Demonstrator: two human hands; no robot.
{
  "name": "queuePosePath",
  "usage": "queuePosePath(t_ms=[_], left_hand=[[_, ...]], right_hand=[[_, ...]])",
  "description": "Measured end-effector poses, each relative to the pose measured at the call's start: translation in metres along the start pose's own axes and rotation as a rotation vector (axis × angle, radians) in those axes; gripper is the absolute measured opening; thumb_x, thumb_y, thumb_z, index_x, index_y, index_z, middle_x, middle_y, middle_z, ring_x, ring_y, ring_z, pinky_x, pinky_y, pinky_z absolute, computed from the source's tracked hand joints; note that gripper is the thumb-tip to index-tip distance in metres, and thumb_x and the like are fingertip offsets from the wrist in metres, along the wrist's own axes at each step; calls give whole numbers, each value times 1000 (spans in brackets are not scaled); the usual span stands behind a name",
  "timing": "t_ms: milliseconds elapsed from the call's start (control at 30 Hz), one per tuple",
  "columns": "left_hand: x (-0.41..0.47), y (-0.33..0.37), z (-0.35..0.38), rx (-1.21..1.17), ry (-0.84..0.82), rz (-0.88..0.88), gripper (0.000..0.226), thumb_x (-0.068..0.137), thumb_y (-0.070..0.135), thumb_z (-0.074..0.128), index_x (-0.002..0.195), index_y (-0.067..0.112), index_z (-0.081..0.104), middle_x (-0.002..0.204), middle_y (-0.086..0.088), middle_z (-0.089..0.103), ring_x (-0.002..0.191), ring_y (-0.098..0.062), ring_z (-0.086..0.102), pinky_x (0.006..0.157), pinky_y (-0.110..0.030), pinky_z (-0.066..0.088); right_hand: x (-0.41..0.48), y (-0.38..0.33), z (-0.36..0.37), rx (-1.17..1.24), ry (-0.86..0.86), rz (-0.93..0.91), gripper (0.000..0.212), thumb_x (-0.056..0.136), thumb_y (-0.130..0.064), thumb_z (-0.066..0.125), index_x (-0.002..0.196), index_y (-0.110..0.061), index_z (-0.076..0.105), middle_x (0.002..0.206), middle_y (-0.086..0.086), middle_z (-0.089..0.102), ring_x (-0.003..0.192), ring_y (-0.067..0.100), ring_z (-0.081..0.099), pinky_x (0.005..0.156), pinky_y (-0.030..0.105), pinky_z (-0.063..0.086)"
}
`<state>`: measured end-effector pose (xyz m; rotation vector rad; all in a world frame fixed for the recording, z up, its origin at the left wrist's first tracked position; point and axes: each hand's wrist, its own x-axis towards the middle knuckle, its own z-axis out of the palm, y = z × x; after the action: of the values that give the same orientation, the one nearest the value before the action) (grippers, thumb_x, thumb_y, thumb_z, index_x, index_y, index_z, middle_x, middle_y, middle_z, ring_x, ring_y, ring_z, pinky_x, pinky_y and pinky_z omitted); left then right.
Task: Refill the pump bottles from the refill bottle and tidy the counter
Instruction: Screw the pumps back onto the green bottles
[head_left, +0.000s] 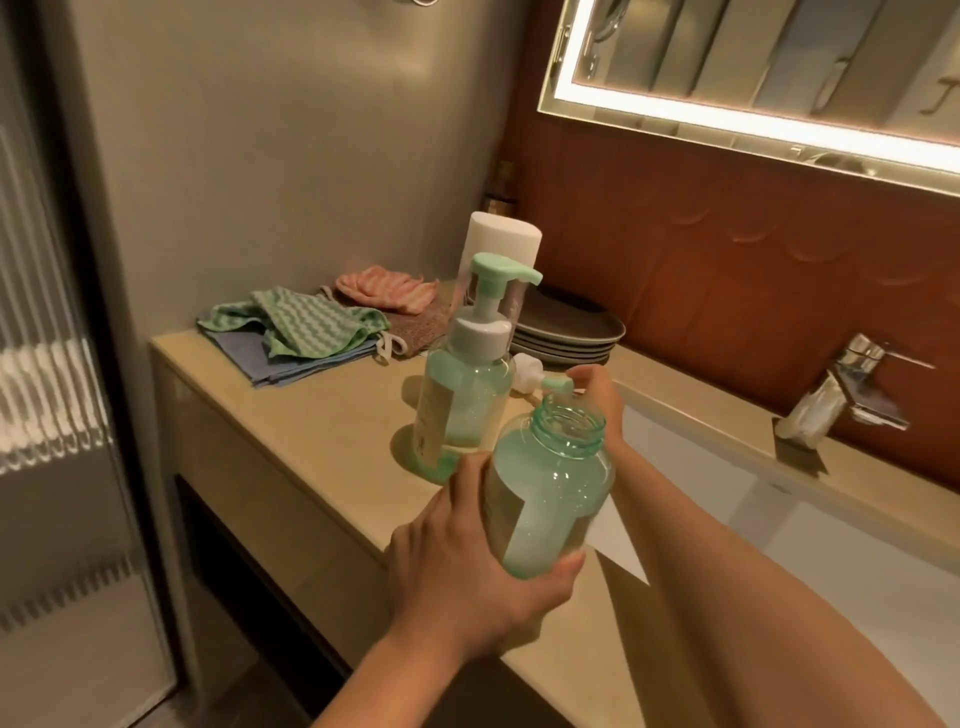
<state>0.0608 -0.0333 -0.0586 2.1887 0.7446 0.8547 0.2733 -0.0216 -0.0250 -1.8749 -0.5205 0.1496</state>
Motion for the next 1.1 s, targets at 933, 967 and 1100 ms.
queuePosePath(t_ms=[933,967,1100], left_hand=[[0,0,0,109,-69,-79,109,35,88,19,131,42,-8,136,6,42,126,-17,40,102,-31,27],[0,0,1,98,-64,-78,107,35,88,20,129,44,-8,136,6,42,126,-17,40,101,-31,27],[0,0,0,54,-52,-72,95,36,84,25,120,51,-6,130,7,46,121,-18,43,97,-31,29]], right_hand=[[-75,-165,-107,250,134,-1012,15,95,-15,52,107,-9,60,99,0,61,91,6,60,82,28,53],[-78,-165,-105,243,121,-1013,16,95,-15,53,108,-9,60,99,0,62,91,6,61,81,27,53],[-90,-156,-96,171,48,-1002,18,93,-14,55,110,-10,60,99,-2,63,90,6,63,78,22,52]])
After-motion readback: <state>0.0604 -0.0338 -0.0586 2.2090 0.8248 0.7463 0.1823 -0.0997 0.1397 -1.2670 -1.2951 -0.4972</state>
